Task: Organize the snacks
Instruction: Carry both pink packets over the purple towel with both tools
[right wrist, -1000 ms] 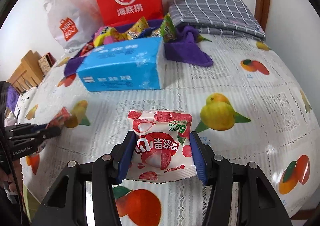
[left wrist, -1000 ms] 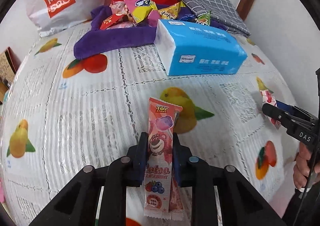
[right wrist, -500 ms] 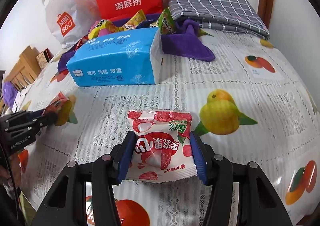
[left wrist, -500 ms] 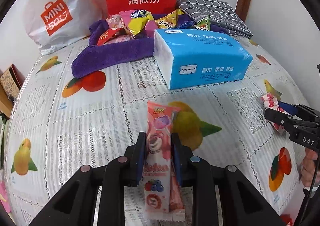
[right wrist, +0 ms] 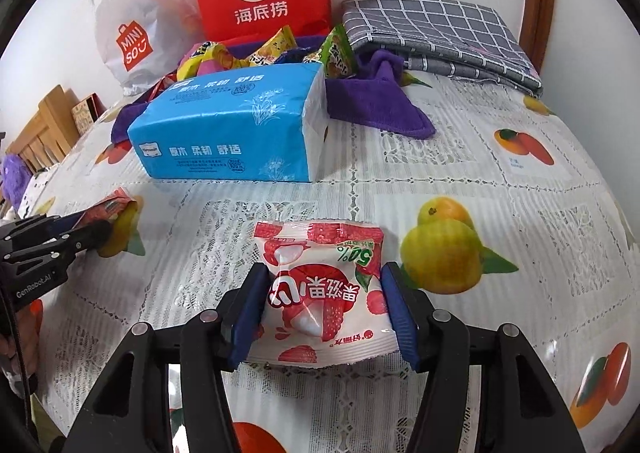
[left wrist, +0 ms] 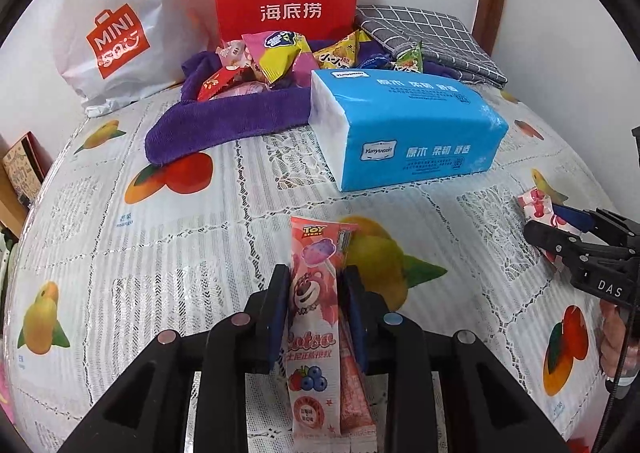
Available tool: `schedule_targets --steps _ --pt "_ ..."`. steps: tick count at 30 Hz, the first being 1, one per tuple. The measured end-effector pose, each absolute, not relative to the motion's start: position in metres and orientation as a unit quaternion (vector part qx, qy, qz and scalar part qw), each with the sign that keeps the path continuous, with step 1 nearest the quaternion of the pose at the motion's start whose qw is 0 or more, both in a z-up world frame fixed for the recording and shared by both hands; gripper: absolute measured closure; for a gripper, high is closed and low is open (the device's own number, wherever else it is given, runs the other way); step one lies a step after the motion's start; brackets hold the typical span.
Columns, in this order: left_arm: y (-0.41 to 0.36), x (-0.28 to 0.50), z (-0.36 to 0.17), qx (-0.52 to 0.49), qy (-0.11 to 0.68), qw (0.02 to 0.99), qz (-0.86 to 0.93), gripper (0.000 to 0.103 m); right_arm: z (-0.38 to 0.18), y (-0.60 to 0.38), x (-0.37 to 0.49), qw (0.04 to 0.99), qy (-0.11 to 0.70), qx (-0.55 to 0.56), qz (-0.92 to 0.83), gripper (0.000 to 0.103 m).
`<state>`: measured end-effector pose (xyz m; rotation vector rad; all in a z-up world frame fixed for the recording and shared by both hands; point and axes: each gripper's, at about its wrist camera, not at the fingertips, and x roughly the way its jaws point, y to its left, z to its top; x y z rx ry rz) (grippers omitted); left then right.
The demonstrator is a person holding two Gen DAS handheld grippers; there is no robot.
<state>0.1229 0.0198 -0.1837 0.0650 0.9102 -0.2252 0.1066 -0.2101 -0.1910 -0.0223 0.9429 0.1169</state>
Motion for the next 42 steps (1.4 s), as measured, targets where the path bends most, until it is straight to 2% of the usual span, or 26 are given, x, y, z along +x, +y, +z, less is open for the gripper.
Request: schedule_targets --steps 17,26,32,42 --pt "0.020 0.123 -0.184 0.031 0.438 0.892 -0.107 0.077 -0.191 -0.211 0.106 0.892 0.448 -0.010 0.053 0.046" --pt "0.027 0.121 -0.182 -0.002 0.443 0.890 -0.104 0.082 -0.189 -0.217 0.104 0.896 0.440 0.011 0.057 0.049" --pt "0.017 0.110 -0.172 0.012 0.444 0.888 -0.121 0.083 -0.187 -0.213 0.102 0.898 0.437 0.001 0.051 0.049" --pt "0.016 0.112 -0.139 -0.035 0.441 0.884 -0.152 0.083 -0.164 -0.214 0.099 0.906 0.420 -0.009 0.044 0.049"
